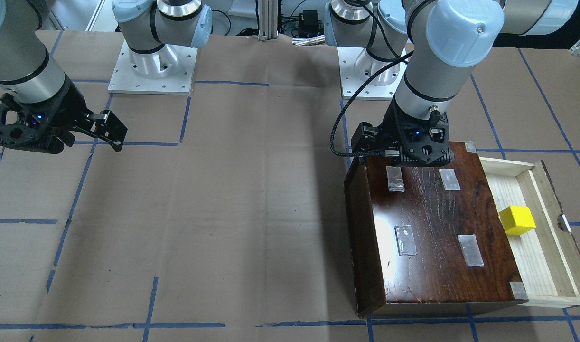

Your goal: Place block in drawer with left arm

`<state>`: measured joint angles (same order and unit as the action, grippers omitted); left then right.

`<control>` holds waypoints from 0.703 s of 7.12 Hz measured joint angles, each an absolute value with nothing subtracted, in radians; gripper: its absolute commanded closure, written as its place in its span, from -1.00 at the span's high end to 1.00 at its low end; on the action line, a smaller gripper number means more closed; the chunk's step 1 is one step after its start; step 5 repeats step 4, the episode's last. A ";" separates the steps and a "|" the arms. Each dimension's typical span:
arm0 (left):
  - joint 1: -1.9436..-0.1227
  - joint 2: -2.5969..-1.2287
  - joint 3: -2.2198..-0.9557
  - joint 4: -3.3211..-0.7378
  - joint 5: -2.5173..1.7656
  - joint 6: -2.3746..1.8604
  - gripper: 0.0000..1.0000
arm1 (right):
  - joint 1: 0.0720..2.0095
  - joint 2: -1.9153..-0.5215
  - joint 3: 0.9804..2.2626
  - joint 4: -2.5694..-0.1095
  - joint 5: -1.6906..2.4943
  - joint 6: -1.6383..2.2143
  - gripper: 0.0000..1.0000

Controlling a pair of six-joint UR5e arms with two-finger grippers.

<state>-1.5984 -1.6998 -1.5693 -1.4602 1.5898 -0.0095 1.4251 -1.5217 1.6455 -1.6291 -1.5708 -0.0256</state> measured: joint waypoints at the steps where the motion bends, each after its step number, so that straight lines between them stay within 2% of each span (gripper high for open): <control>1: -1.598 -1.700 -1.569 -1.458 1.589 -0.010 0.98 | 1.425 -1.522 1.645 -1.629 -1.571 -0.026 1.00; 5: -1.598 -1.701 -1.569 -1.448 1.589 0.000 0.98 | 1.425 -1.521 1.645 -1.629 -1.571 -0.025 1.00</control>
